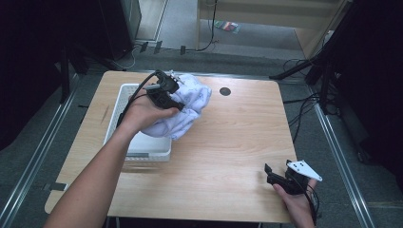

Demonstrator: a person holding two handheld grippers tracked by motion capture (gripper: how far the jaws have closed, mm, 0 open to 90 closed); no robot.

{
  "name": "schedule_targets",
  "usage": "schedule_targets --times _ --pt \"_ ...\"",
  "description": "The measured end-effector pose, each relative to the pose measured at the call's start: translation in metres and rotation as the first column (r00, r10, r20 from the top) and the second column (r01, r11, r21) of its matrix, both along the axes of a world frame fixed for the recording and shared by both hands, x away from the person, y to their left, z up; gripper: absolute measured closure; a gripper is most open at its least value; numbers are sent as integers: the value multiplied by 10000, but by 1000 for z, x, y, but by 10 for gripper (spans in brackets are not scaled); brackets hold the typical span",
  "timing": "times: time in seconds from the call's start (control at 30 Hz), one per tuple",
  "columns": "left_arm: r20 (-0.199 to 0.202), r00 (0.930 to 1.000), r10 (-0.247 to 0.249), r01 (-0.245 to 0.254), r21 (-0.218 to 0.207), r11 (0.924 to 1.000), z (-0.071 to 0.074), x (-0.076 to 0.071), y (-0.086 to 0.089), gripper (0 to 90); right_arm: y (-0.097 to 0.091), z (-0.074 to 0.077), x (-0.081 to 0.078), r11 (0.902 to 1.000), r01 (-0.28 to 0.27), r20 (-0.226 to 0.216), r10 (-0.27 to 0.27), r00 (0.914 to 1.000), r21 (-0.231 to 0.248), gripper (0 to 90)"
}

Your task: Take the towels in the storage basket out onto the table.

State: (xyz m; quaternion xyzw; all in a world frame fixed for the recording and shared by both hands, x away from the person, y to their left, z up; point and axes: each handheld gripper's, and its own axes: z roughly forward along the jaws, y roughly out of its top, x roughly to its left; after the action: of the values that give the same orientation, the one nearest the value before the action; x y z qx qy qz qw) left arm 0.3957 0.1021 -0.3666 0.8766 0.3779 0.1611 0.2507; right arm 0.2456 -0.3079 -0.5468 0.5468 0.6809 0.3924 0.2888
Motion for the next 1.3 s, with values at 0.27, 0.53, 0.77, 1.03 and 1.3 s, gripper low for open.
schedule_targets --times 0.27,0.53,0.77,1.03,1.3 --pt "-104 9996 -273 271 -139 9995 -7 1 -28 557 0 0 0 10000 -20 14 20 10000 8 137" --pt "-163 9983 -555 552 -221 9982 -15 2 -52 555 0 0 0 10000 -39 20 39 10000 28 138" --pt "-301 9976 -631 624 -229 9978 -25 6 -66 551 -1 0 0 10000 -53 28 53 10000 59 137" --pt "-477 9962 -723 707 -336 9969 -41 8 -83 548 -1 0 0 10000 -73 36 72 10000 66 137" --pt "-769 9929 -904 887 -246 9958 -60 9 -91 532 -1 0 0 9999 -75 34 74 10000 70 137"
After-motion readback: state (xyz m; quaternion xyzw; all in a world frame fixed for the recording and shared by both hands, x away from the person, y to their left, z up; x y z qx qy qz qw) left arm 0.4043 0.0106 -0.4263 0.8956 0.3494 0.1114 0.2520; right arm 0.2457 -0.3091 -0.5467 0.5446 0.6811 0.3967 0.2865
